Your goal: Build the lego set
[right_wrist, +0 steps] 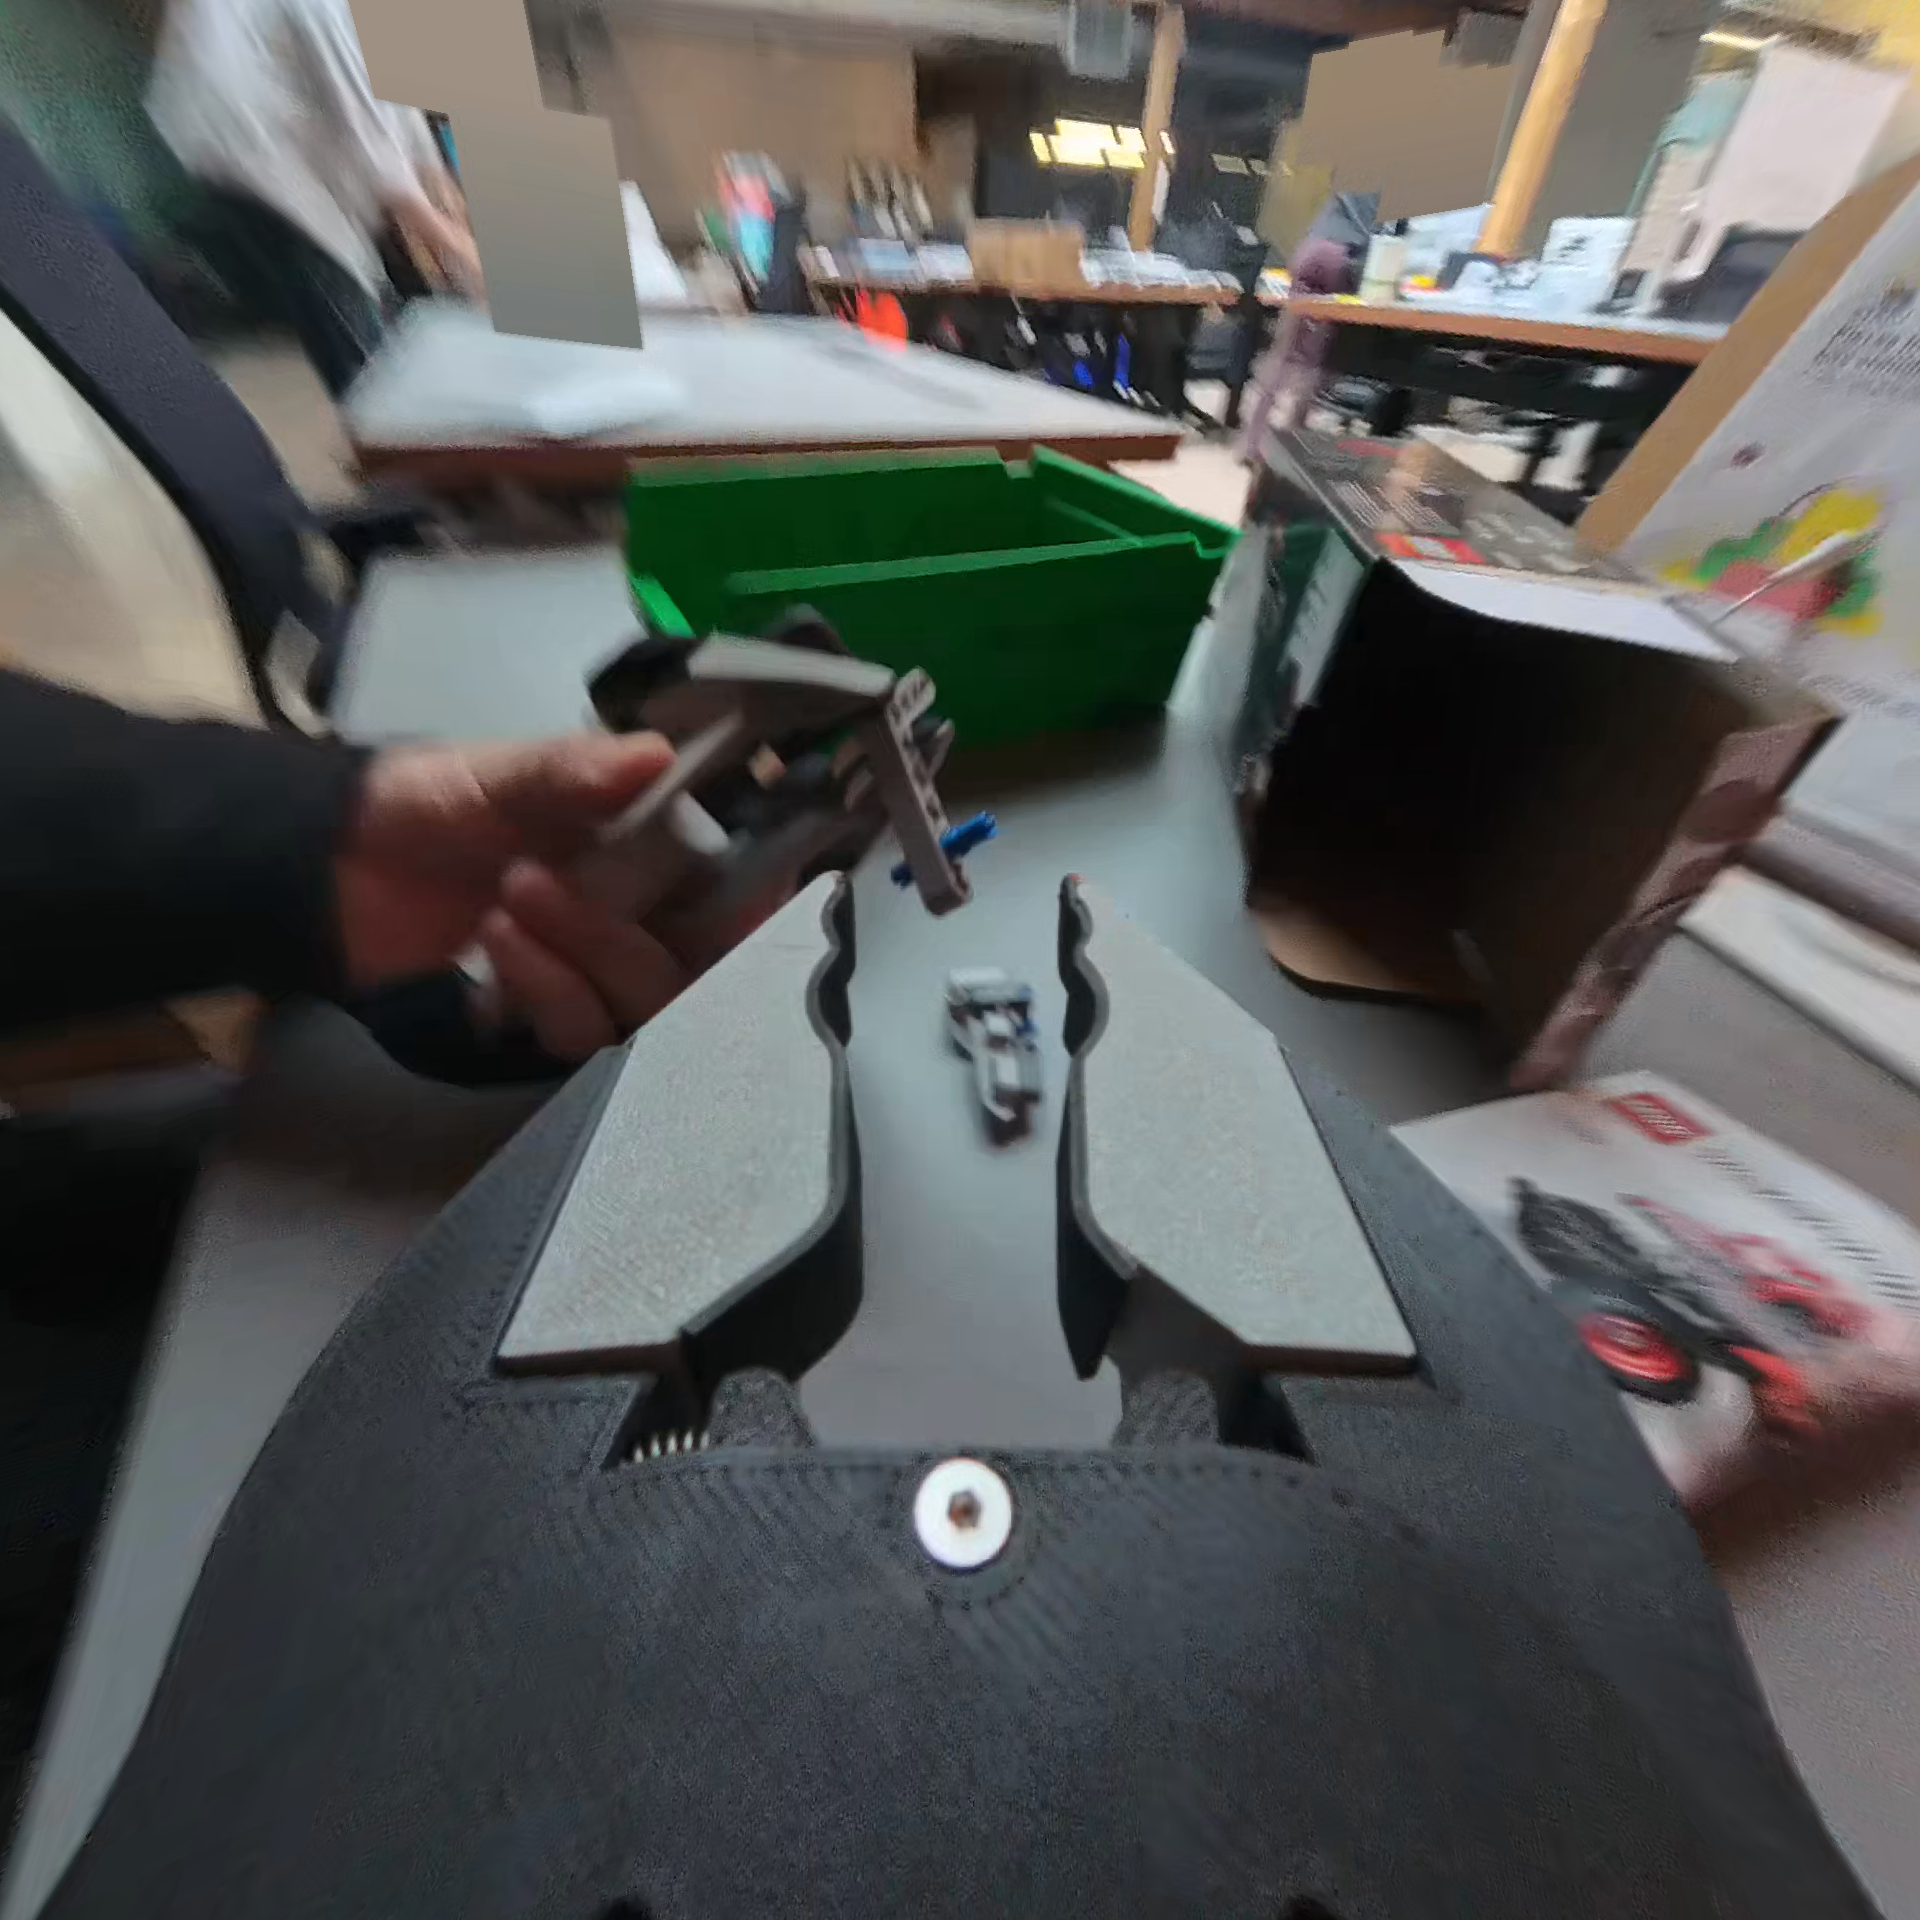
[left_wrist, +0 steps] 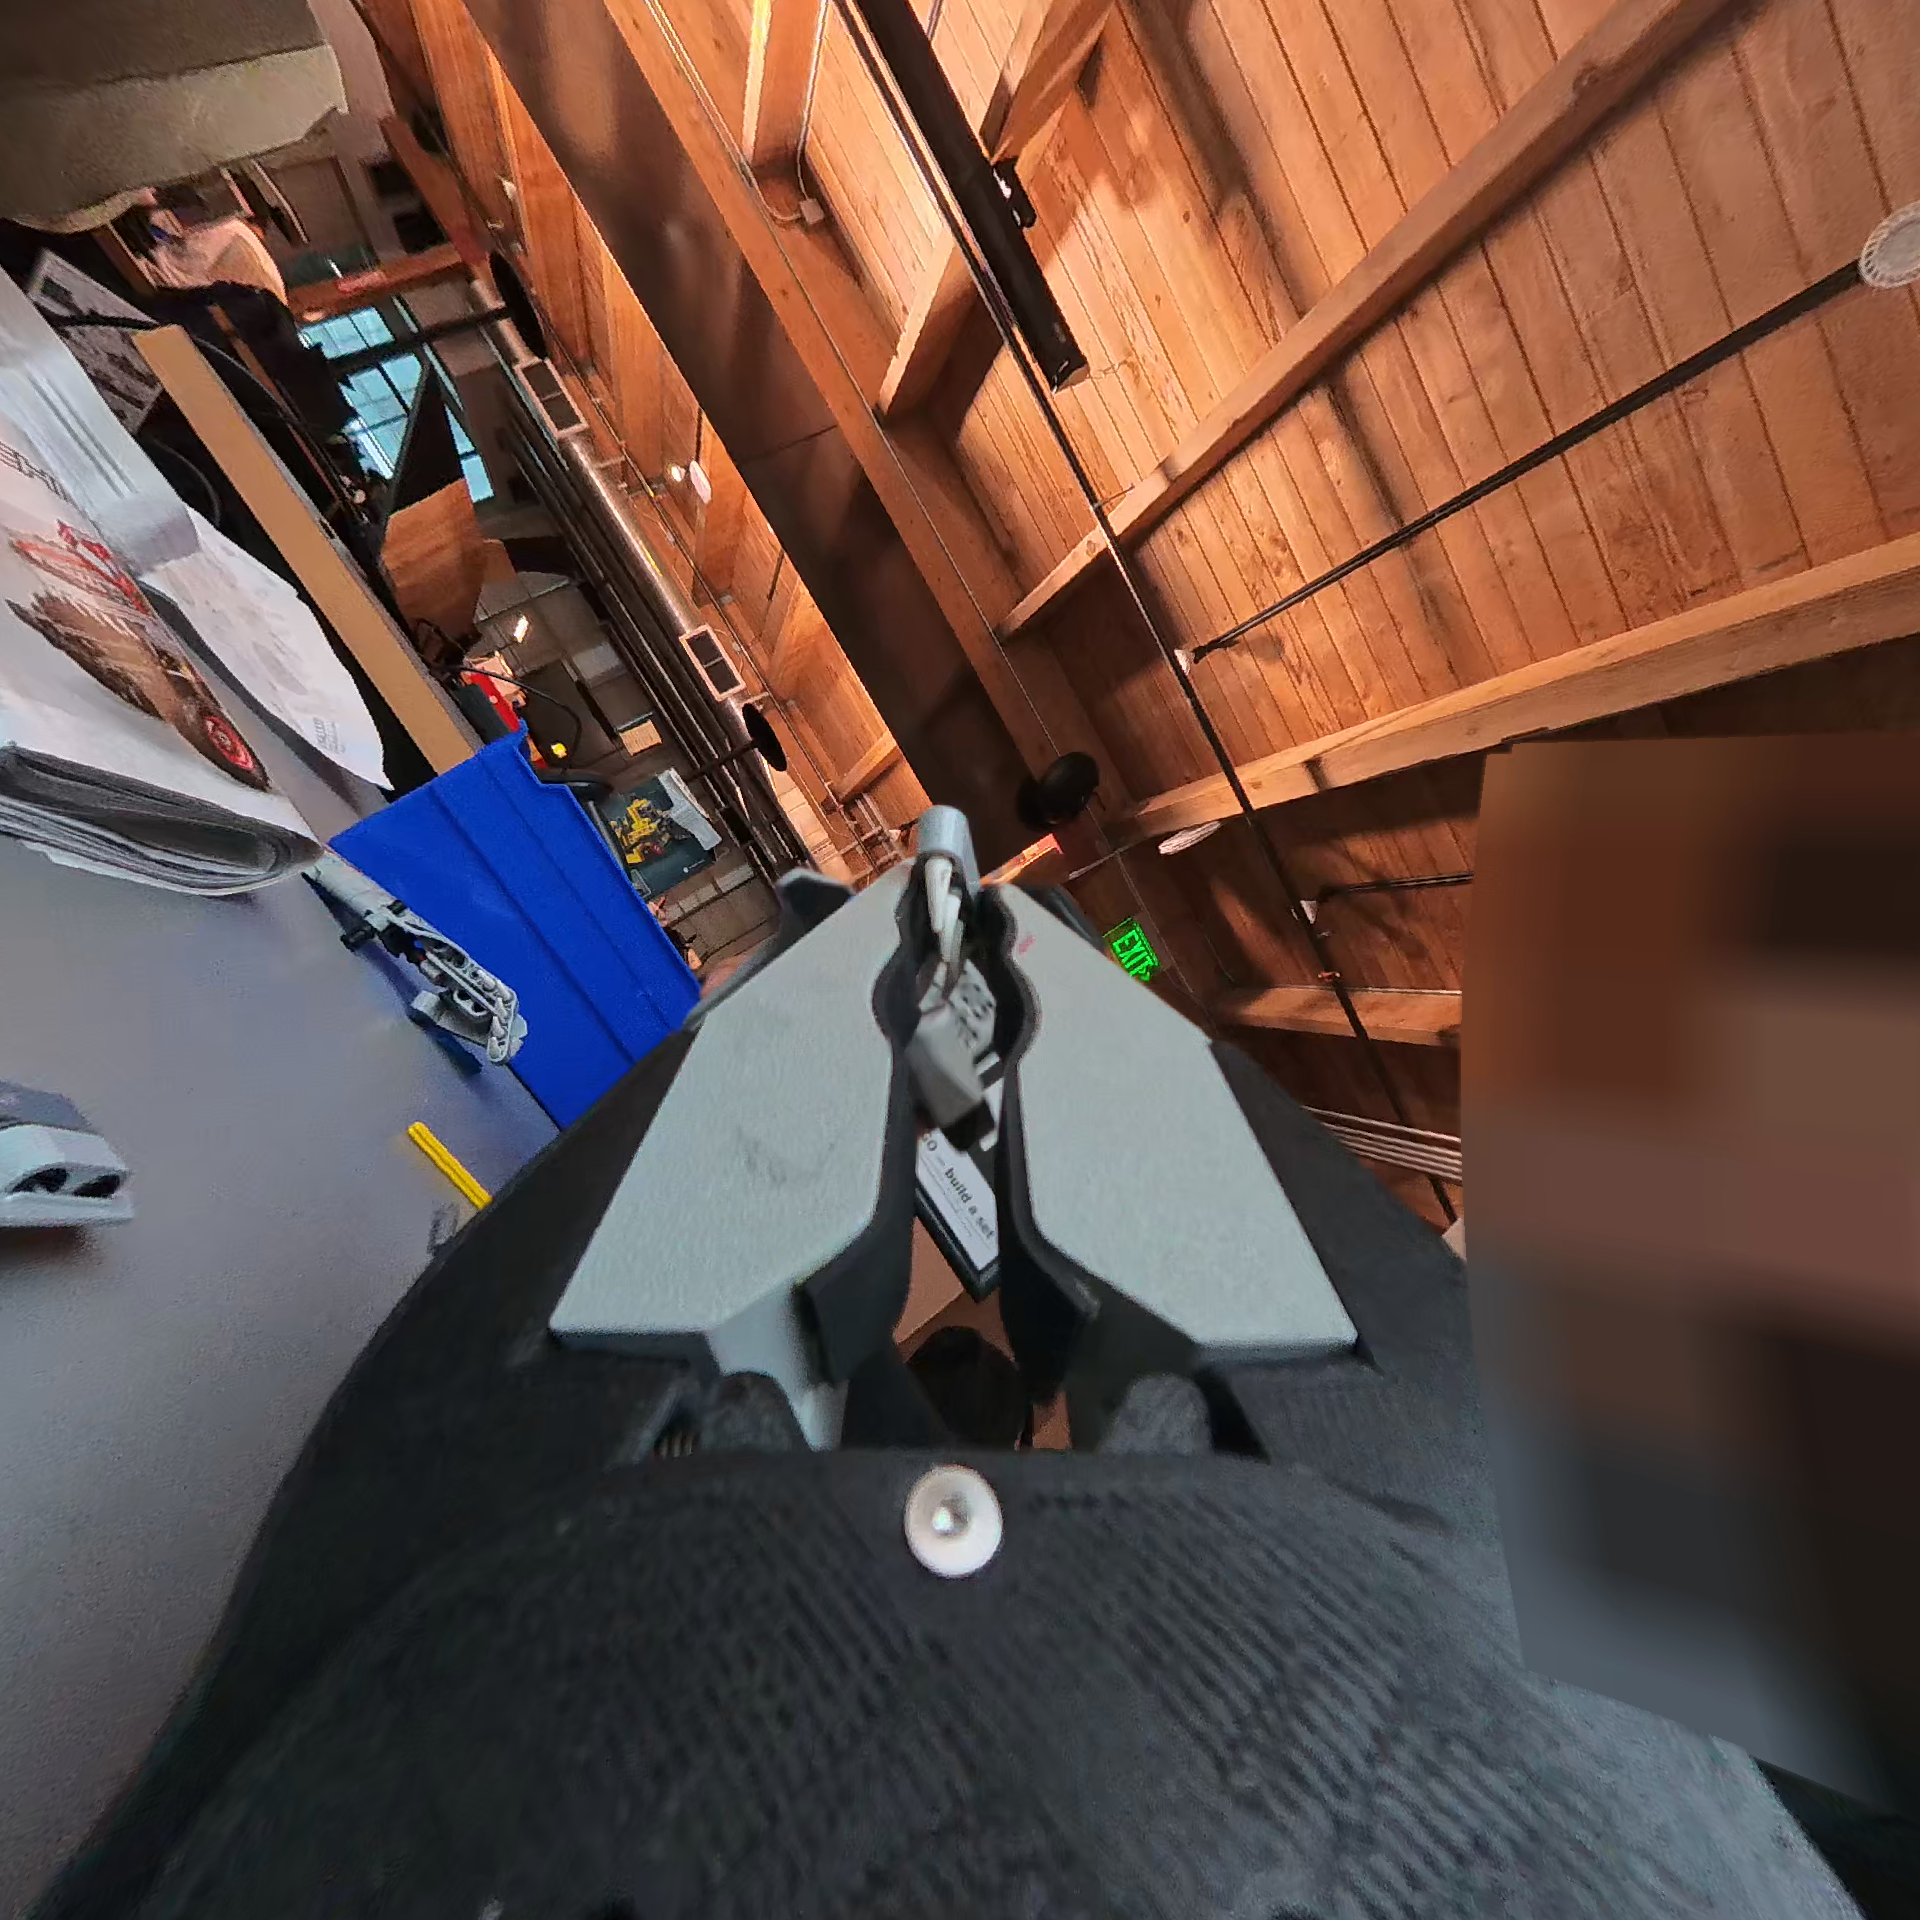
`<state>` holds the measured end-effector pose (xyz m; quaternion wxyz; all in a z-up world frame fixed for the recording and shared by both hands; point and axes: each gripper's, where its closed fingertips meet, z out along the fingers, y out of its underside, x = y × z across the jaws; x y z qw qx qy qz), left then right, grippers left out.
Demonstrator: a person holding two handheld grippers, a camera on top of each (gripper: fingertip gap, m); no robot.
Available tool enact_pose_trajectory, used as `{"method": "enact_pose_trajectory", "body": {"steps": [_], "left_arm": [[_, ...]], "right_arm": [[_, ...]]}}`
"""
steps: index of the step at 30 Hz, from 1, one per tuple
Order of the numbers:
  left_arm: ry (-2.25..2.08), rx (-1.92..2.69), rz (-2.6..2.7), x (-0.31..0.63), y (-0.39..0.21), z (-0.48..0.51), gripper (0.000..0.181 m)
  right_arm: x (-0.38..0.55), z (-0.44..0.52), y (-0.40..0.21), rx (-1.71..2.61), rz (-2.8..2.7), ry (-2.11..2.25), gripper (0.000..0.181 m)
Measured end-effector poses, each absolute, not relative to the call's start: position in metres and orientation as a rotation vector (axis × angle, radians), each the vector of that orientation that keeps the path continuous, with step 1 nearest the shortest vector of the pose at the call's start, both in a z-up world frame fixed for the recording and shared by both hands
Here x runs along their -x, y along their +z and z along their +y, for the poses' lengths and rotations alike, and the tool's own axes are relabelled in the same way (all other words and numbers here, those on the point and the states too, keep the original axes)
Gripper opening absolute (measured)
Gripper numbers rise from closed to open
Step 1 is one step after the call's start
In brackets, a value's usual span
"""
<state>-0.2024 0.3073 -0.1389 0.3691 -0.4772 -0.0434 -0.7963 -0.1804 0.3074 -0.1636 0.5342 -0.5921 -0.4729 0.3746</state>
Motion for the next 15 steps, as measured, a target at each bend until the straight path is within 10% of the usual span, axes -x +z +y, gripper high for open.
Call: {"method": "enact_pose_trajectory", "body": {"steps": [15], "left_arm": [[-2.027, 1.176, -0.155, 0.1937, -0.1315, 0.2982, 0.007]], "right_arm": [[0.1864, 0.3072, -0.1673, 1.292, -1.193, 0.288, 0.013]]}}
